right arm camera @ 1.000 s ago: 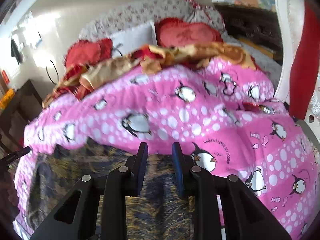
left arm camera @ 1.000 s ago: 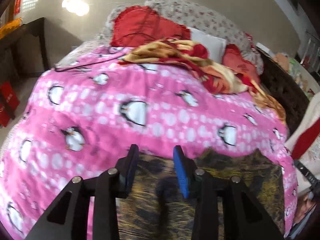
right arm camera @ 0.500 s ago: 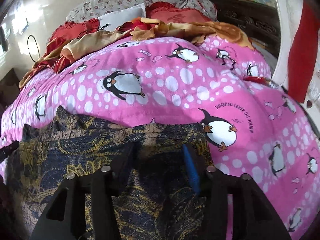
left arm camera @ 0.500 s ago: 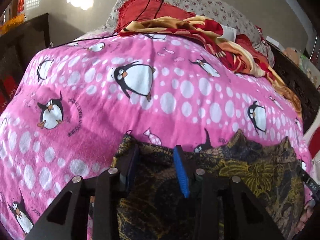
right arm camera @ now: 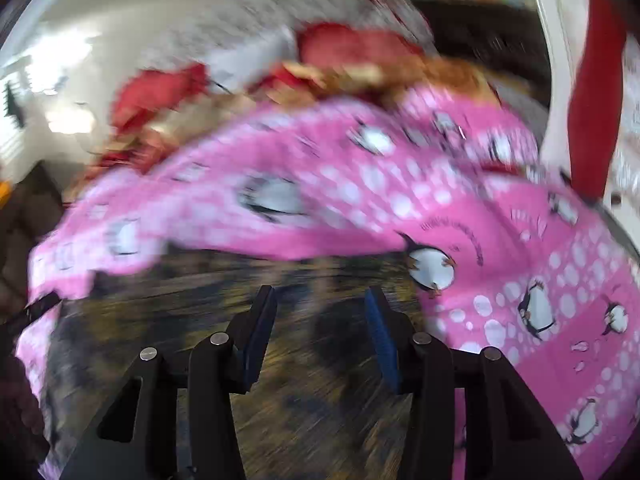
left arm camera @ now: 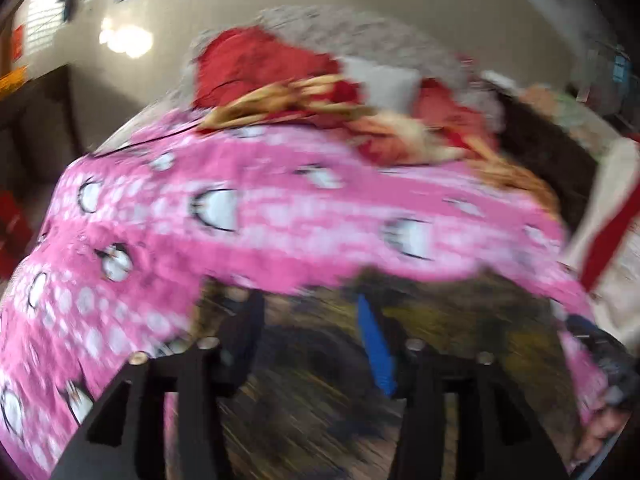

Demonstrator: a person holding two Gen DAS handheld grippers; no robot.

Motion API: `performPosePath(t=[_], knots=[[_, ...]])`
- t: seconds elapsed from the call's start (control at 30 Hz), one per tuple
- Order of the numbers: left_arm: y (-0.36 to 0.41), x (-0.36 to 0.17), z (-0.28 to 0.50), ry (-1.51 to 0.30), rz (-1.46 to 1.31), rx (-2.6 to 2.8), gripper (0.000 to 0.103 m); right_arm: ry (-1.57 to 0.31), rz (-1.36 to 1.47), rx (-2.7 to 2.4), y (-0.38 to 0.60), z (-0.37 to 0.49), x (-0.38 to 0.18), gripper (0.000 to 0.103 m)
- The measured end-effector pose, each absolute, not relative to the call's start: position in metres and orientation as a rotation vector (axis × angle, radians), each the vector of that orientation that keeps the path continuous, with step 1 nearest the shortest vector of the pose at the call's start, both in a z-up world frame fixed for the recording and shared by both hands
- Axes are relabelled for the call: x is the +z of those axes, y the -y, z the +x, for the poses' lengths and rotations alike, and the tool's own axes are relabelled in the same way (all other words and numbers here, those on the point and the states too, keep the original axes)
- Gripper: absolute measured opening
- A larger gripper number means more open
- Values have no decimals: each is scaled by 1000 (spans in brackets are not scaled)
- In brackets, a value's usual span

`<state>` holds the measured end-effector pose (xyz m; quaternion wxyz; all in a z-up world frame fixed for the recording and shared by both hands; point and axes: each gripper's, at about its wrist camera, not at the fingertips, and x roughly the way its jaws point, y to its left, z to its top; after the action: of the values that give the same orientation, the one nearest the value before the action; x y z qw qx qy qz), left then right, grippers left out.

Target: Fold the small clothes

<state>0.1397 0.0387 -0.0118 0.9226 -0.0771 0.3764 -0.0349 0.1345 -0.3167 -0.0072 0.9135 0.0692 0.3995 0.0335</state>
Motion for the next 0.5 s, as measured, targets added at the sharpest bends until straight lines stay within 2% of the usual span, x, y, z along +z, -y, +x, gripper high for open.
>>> performPosePath(t=[0.13,0.27,0.33,0.5], knots=[[9,-31,107,-835,-153,-219,55,-865,24,211,269,103,-13,48],[26,-85,111,-971,-133,-196,55,-972,-45,165,259,101,-54,48],[27,-87,109,-922,-130,-219,61,-911,-10,185,267,95,-64,49],[20,-75,105,-951,-154,-211,62,-894,10,202,270,92,-65,51]])
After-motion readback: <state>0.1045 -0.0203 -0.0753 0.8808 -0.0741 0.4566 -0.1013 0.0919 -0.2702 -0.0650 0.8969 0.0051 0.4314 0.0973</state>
